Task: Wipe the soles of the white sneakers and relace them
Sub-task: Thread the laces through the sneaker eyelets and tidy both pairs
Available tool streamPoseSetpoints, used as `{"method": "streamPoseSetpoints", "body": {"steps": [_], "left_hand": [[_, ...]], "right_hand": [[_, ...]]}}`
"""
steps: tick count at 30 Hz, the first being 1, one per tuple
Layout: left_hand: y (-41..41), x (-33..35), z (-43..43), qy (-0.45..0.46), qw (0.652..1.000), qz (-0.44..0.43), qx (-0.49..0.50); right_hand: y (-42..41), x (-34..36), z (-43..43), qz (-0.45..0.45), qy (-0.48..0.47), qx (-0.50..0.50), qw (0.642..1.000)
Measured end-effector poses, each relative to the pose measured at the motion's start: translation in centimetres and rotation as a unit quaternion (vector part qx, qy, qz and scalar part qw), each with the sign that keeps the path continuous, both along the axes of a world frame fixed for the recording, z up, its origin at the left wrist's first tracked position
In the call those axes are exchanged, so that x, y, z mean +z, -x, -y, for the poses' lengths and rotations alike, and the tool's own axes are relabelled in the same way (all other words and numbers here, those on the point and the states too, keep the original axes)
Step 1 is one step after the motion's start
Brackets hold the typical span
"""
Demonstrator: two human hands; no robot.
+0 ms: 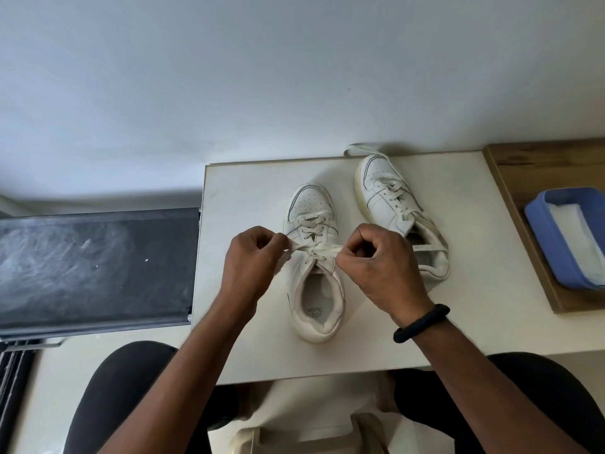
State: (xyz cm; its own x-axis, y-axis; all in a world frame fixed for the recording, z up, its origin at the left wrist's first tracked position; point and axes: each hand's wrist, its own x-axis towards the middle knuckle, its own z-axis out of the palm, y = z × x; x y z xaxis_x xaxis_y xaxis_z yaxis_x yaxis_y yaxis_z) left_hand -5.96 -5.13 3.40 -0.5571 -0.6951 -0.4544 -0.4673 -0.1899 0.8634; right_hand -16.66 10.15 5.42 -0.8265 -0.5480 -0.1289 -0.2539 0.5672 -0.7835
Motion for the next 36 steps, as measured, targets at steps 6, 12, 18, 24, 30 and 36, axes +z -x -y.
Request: {"method": "streamPoseSetpoints", "body": {"steps": [6,12,18,24,30,36], "left_hand": [[-0.2,0.2,0.4,-0.029,0.999,-0.017,-0.013],[-0.4,0.0,0.8,0.019,0.999,0.024,-0.015],[-0.5,0.3,0.9,0.031,0.999,0.031,-0.016],[-0.6,-0.1,1.2,-0.081,0.995,0.027,-0.055],[-0.6,0.2,1.1,-0.143,0.987,0.008,-0.073],[-0.7,0.1,0.8,-0.132,0.986,0.017,-0.099]], "right_hand": [[0.1,0.0,-0.2,0.035,0.026,-0.036,0.998],[0.6,0.6,-0.9,-0.026,-0.170,0.053,0.984],[0.4,1.1,-1.4,-0.138,-0.106,0.029,0.984],[0.4,0.2,-1.0,0.112,0.085,-0.075,0.987],[0.6,0.6,-0.9,0.314,0.201,-0.123,0.919],[0.7,0.6,-0.9,0.372,0.186,-0.123,0.901]]}}
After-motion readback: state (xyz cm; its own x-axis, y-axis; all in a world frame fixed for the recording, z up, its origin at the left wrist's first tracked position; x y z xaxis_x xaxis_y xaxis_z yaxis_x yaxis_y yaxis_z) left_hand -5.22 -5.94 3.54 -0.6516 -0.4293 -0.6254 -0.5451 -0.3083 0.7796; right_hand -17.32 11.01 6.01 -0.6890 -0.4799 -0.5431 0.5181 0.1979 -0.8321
